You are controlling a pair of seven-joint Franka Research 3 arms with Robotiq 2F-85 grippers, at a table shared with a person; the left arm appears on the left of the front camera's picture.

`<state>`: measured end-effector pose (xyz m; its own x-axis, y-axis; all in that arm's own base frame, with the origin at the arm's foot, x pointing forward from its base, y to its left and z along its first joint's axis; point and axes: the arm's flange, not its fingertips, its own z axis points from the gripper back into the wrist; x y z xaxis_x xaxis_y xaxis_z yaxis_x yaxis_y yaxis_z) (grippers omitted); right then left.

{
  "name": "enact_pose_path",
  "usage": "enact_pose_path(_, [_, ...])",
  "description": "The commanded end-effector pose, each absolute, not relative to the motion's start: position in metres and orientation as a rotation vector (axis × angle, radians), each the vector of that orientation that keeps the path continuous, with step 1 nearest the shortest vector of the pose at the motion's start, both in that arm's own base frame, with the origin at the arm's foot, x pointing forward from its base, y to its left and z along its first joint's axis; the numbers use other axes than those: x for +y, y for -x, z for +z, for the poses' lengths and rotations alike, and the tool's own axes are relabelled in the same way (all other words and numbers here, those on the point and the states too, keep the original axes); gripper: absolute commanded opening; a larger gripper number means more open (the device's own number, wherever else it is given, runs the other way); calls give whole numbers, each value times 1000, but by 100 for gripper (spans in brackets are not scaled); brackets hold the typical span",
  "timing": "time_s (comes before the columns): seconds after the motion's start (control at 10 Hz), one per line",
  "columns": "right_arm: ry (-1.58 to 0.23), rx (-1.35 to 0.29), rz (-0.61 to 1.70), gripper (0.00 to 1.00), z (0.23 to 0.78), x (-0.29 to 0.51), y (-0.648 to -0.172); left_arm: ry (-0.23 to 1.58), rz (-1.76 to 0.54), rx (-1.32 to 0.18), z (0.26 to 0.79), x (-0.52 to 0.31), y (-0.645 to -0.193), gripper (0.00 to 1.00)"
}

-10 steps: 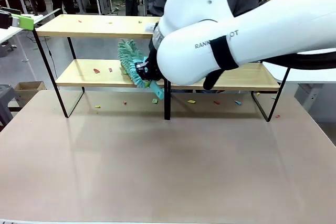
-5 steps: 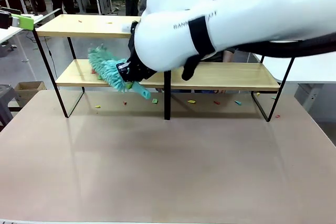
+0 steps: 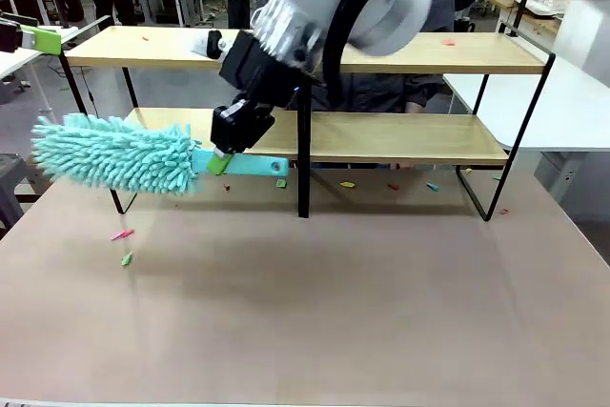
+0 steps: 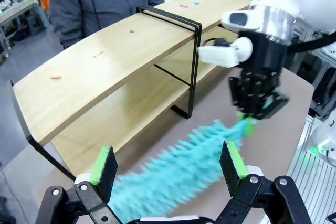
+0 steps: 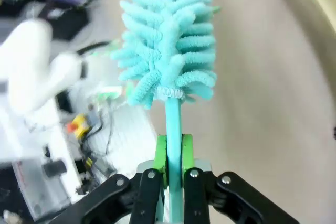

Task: Clean the shelves.
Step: Clean a randomly selected level of the Shelf with the Duster.

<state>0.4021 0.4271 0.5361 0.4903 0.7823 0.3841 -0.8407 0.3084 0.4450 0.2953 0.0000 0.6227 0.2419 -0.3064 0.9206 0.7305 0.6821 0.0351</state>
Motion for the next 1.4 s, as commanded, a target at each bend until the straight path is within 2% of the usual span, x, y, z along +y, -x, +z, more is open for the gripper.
enact_pose_path(0.0, [-706,-40,1105,13,548,365,-384,457,-741,-1113,622,-1,-296,100])
enact_pose_path(0.4, [-820,26,1100,13,548,316,-361,457,-741,-1113,622,-1,-296,100])
enact_pose_path(0.6, [-896,-1,1014,13,560,248,-329,457,-741,-1113,622,-1,-296,100])
enact_pose_path(0.8, [-923,-154,804,13,581,153,-287,457,-741,-1113,622,-1,-296,100])
enact_pose_path(1.0, [-909,-436,560,13,602,77,-243,457,-741,-1113,622,-1,-296,100])
enact_pose_path(1.1, [-925,-541,495,13,619,45,-222,457,-741,-1113,622,-1,-296,100])
enact_pose_path(1.3, [-919,-626,459,13,658,0,-187,457,-741,-1113,622,-1,-296,100])
